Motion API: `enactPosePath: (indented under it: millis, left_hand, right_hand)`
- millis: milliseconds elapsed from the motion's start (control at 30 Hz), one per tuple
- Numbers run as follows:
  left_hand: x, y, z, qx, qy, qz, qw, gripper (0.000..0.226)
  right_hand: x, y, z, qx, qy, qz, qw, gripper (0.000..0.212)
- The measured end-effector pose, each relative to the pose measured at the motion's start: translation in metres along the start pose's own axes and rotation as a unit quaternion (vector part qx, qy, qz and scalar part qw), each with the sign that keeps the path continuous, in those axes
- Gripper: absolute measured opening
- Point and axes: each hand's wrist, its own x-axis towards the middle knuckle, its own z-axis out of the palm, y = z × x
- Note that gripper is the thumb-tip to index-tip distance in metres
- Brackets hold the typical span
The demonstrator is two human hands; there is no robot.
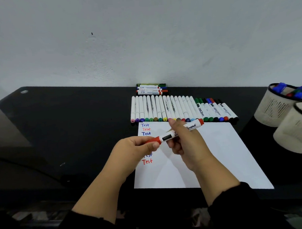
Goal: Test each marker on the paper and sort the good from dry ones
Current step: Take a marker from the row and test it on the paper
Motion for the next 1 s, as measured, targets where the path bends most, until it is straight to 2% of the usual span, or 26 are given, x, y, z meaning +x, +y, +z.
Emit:
enactPosePath:
  millis: [100,267,400,567,733,800,867,933,1000]
  left_hand:
    - [0.0,0.005,0.005,-0.007,-0.016,-0.008,1.0,0.007]
    - [0.0,0.007,0.011,0.007,-0.054,0.006,0.998,0.01]
    - [0.004,0.007,0.021,0.021,-0.036,0.008,0.999,0.008]
    - [0.011,0.008,0.03,0.046,-0.014,0.019,0.999,0.02]
    - [0.016,0.01,0.036,0.036,-0.01,0.021,0.999,0.007]
    - [0.017,0.012,0.038,0.022,0.002,0.022,1.0,0.017]
    - [0.018,0.015,0.041,0.006,0.019,0.023,1.0,0.023]
    - [0.017,0.016,0.044,-0.003,0.035,0.02,0.999,0.025]
    - [0.017,0.017,0.045,0.008,0.044,0.017,0.999,0.027]
  right_hand:
    - [0.003,-0.002,-0.005,-0.004,0.036,-0.003,0.999,0.024]
    - [0.008,-0.002,-0.013,0.04,0.075,0.003,0.996,0.029]
    - [0.013,0.005,-0.015,0.076,0.098,0.025,0.992,0.03]
    - [0.019,0.005,-0.016,0.076,0.117,0.039,0.989,0.025]
    - [0.02,0.0,-0.018,0.076,0.121,0.037,0.989,0.025]
    - [0.019,-0.003,-0.02,0.046,0.121,0.034,0.991,0.021]
    - [0.018,-0.005,-0.024,0.021,0.119,0.032,0.992,0.027]
    - [0.016,-0.006,-0.029,0.042,0.126,0.017,0.991,0.031]
    - [0.012,-0.007,-0.035,0.039,0.157,-0.022,0.987,0.023]
